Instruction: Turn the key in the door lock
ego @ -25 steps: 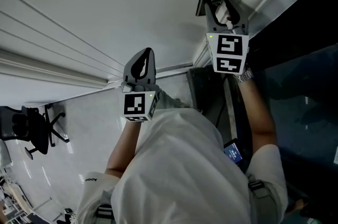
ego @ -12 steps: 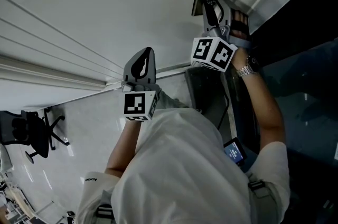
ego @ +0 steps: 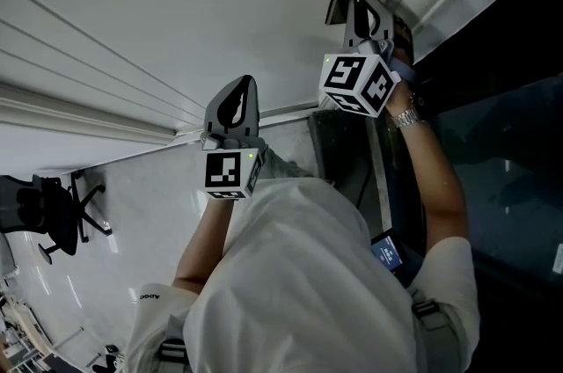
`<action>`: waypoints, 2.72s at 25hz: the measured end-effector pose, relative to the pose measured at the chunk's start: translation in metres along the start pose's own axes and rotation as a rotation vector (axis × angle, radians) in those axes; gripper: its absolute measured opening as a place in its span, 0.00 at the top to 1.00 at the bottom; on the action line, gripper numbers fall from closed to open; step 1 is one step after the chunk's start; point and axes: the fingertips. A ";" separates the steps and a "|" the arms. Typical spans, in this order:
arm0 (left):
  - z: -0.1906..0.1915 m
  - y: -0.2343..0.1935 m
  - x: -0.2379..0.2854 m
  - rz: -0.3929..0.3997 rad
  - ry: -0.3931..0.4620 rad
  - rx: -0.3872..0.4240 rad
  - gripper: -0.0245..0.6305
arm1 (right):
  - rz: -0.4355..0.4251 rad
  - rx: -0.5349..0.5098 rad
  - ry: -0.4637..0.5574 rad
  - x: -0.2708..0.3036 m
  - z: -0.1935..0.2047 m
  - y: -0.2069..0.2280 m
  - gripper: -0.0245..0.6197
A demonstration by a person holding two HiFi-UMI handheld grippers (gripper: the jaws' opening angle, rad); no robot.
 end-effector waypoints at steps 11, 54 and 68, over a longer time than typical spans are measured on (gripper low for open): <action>-0.002 0.005 -0.001 0.013 0.017 0.025 0.95 | -0.081 0.374 0.007 0.000 0.001 0.005 0.94; 0.010 -0.012 -0.014 -0.032 -0.010 0.008 0.95 | -0.285 1.157 0.092 -0.014 -0.002 -0.019 0.81; 0.008 -0.012 -0.015 -0.018 -0.002 -0.024 0.95 | -0.121 0.187 0.024 -0.017 0.010 -0.010 0.77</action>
Point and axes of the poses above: the fingertips, and each gripper's own axes: x forward along the fingers, y to its right, z out of its underside, and after that the axes turned 15 degrees about -x, right-handed
